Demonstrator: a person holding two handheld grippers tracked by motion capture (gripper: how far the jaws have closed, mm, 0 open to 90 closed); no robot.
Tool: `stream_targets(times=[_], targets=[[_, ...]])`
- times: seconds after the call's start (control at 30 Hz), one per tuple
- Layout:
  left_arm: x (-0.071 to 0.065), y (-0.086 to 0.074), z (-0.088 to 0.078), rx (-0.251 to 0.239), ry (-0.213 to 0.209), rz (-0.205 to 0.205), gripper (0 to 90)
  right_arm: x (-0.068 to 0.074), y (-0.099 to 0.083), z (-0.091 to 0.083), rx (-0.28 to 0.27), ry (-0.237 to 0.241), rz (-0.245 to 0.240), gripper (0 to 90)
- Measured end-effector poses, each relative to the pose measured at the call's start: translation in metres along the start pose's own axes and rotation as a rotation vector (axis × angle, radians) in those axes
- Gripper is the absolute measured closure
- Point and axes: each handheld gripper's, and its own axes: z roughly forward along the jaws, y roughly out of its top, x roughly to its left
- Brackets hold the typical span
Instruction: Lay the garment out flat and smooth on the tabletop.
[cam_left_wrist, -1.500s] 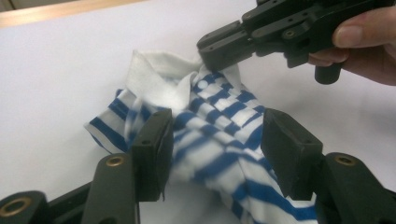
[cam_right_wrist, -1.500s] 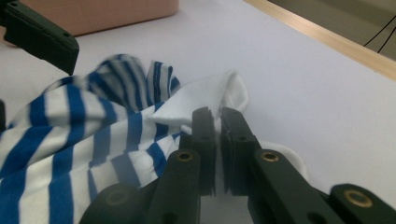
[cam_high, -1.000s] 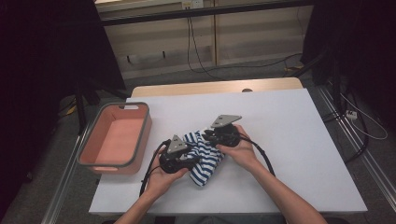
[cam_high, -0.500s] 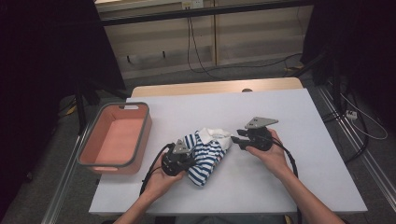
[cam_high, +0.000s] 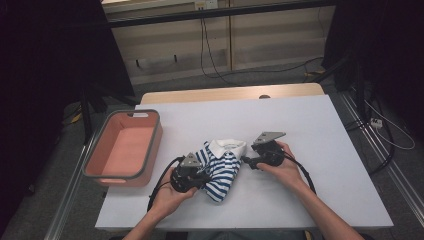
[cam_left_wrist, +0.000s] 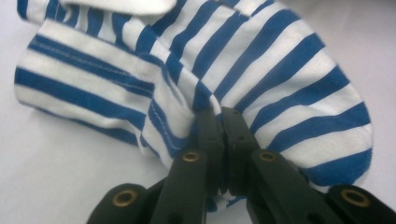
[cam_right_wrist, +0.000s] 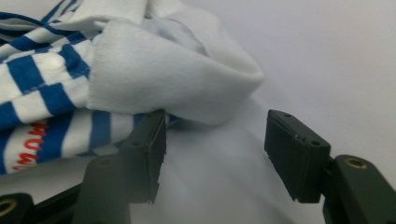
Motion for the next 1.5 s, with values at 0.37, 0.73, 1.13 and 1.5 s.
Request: stream_targets(times=[0.37,0.73,1.13,1.5], targets=[[0.012,0.027,-0.005,-0.133,0.114,-0.015,48.2,0.011,0.015,0.021,0.008,0.025,-0.025,60.2],[0.056,0.032,0.020,-0.057,0.161,-0.105,34.9,0.020,0.034,0.027,-0.030,0.029,-0.077,89.3],[0.059,0.021,0.029,-0.010,0.129,-0.087,37.1,0.013,0.026,0.002,-0.066,0.010,-0.067,90.0],[0.042,0.024,0.023,-0.049,0.110,-0.043,80.6,0.019,0.022,0.008,-0.042,0.019,-0.073,89.4]])
